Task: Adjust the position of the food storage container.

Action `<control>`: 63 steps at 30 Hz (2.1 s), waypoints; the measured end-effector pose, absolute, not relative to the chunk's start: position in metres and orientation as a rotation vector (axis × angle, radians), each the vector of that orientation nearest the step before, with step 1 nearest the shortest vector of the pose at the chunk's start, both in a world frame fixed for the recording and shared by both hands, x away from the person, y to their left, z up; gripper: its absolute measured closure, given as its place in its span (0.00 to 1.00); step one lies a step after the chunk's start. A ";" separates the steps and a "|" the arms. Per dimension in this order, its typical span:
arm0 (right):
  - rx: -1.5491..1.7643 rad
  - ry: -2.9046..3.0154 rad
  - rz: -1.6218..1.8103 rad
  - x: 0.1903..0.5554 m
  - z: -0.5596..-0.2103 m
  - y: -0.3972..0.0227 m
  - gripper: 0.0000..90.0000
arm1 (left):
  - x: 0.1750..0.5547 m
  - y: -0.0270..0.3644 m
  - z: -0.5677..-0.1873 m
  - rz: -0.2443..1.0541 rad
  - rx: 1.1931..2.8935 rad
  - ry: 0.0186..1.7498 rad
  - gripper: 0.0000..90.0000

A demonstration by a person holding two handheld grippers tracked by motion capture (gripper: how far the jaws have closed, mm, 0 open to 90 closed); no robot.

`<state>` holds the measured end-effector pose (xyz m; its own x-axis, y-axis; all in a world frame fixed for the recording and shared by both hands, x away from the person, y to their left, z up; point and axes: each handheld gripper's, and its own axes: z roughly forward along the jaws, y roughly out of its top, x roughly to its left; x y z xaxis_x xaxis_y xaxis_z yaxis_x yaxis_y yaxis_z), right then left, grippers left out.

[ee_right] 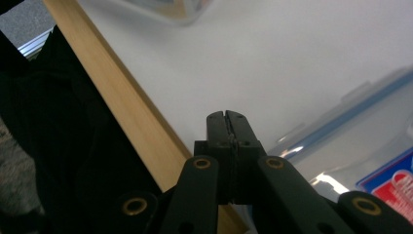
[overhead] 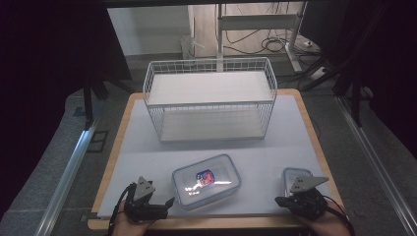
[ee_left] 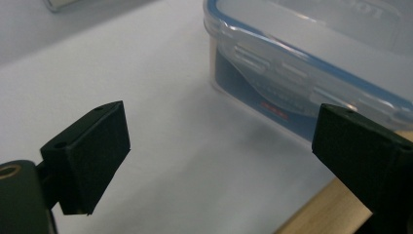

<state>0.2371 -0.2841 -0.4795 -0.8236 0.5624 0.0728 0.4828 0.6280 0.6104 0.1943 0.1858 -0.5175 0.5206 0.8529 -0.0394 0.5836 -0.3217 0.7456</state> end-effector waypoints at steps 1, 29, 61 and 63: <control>0.871 2.727 0.954 0.236 -0.480 -0.287 1.00 | 0.193 0.186 -0.518 0.472 2.038 1.165 0.08; 1.028 2.680 0.803 0.263 -0.486 -0.347 1.00 | 0.199 0.181 -0.523 0.460 2.060 1.174 0.09; 0.698 2.652 1.112 0.291 -0.481 -0.216 0.83 | 0.206 0.171 -0.517 0.417 2.038 1.207 0.78; 0.706 2.653 1.102 0.292 -0.484 -0.213 0.82 | 0.211 0.173 -0.518 0.397 2.022 1.227 0.80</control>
<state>0.2922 -0.2134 -0.4840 -0.8702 0.4925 0.0133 0.3569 0.6116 0.7061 0.2112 0.1731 -0.5184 0.4981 0.8608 -0.1043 0.6369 -0.2816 0.7177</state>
